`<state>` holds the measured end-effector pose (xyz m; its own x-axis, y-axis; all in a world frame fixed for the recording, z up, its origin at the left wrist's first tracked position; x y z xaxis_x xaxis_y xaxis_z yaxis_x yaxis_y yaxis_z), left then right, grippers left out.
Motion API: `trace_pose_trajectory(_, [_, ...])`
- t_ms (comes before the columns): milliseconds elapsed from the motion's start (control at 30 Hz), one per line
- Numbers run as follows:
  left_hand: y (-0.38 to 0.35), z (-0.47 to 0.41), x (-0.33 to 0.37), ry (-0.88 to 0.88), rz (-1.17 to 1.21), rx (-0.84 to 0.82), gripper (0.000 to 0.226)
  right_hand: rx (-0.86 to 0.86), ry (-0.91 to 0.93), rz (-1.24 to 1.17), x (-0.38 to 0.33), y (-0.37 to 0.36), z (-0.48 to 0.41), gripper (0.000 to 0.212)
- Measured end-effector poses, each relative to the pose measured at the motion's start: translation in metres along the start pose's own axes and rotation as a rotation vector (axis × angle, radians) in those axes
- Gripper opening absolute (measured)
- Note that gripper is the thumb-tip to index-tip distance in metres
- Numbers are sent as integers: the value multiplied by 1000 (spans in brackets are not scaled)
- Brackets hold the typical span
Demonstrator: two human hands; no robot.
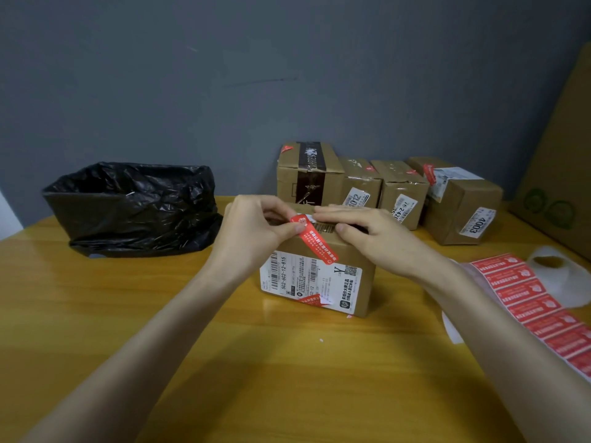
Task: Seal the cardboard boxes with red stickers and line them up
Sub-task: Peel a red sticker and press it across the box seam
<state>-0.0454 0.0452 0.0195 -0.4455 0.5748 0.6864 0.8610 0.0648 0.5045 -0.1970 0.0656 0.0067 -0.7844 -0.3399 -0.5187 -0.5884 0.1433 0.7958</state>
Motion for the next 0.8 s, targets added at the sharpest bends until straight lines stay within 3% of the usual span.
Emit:
trace_pose_trajectory(200, [-1,-2,0,8,0,-35,14,-24,4,-32,1,-1,-1,36])
trace_pose_trajectory(467, [-2,-8,0,30,77,-90,11,-214,24,67,7,-3,-1,59])
trace_pose_trajectory(800, [0,-9,3,16,166,-77,14,-96,-9,-231,14,4,-4,53])
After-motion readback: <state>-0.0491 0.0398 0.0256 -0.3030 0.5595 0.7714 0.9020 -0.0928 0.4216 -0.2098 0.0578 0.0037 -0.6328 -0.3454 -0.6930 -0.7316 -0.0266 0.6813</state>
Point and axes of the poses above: each hand's wrist, its own z-axis away from the middle knuckle, its own y-axis out of the back of the hand, x = y × z, the point moved 7 cm from there along -z, towards the middle knuckle, and after that the axes turned 3 degrees about -y, right-handed, at the moved point
